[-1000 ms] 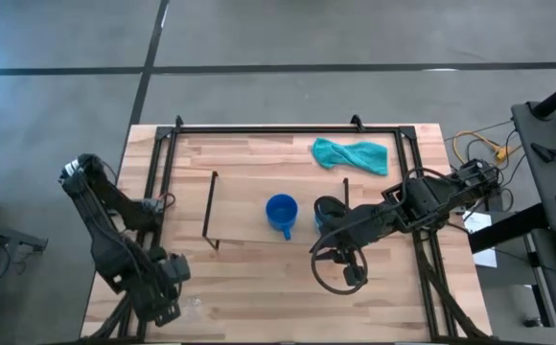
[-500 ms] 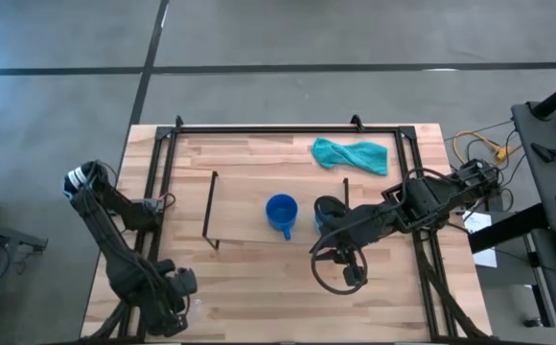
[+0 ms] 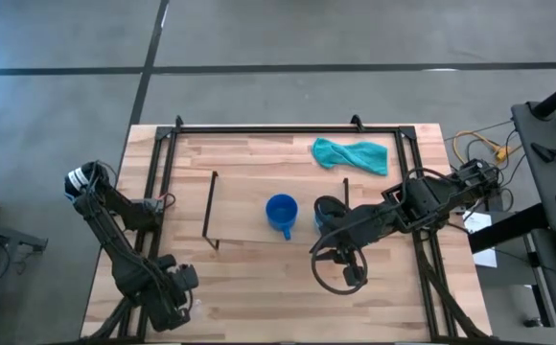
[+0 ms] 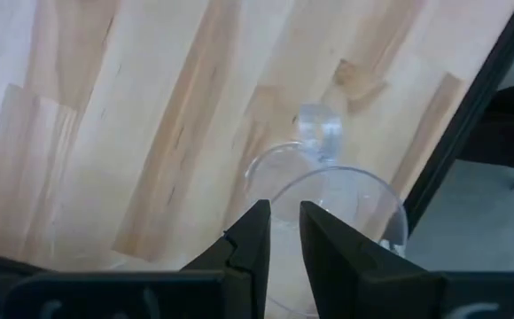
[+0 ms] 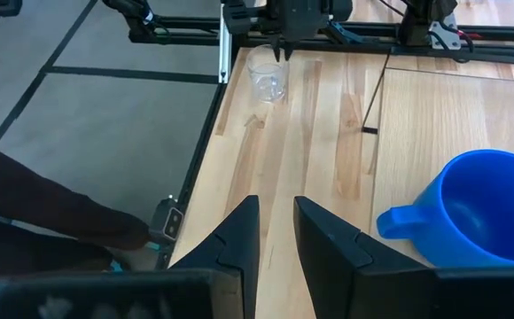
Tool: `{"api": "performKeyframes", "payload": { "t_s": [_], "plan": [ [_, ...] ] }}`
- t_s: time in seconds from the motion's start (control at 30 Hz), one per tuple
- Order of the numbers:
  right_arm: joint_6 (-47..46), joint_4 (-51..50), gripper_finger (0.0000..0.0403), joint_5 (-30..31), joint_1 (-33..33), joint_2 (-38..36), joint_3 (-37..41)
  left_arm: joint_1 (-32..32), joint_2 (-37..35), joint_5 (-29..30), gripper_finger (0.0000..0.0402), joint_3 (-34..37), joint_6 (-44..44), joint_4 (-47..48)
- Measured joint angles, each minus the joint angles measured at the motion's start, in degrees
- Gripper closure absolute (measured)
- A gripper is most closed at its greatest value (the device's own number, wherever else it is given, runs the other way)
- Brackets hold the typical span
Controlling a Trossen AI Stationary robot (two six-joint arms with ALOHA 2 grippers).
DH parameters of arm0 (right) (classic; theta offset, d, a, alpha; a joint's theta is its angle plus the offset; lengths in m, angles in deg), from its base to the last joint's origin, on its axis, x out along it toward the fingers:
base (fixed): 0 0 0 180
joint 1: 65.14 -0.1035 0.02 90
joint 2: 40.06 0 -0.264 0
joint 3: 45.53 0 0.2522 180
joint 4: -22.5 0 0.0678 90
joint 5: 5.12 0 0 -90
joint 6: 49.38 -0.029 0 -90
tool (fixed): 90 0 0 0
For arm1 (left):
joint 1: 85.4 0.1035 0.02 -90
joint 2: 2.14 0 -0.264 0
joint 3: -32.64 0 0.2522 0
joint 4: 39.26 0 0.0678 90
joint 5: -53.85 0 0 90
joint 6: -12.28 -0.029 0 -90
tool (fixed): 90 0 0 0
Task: Stack small to large cups/mugs on shelf
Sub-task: Put the transparent mug on the shelf
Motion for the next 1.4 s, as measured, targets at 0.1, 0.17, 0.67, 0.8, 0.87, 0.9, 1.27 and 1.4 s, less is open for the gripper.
{"api": "performKeyframes", "payload": {
  "t_s": [0.1,0.17,0.67,0.8,0.87,0.9,1.27,1.4],
  "plan": [
    [0.08,-0.02,0.0335,0.00,0.00,0.00,0.00,0.00,-0.04,-0.01,0.0352,0.15,-0.05,-0.38],
    [0.08,-0.02,0.0335,0.00,0.00,0.00,0.00,0.00,-0.11,-0.03,0.0352,0.15,-0.31,-0.52],
    [0.44,0.00,0.0335,0.00,-0.02,0.01,0.00,0.04,-0.13,-0.40,0.0352,0.84,-14.91,-1.00],
    [0.31,0.01,0.0335,0.00,-0.01,0.00,0.00,0.04,-0.15,-0.76,0.0352,1.40,-15.56,-0.94],
    [0.30,0.03,0.0335,0.00,-0.01,0.00,0.00,0.04,-0.15,-0.77,0.0352,1.83,-15.69,-0.98],
    [0.30,0.08,0.0335,0.00,0.00,0.02,0.00,0.04,-0.15,-0.77,0.0352,2.14,-15.69,-1.02],
    [0.30,0.44,0.0335,-0.02,0.00,0.00,0.00,0.04,-0.17,-1.63,0.0359,4.26,-15.54,-1.54],
    [0.32,0.46,0.0335,0.00,0.02,0.01,0.00,0.04,-0.18,-1.81,0.0392,4.10,-15.57,-1.90]
  ]
}}
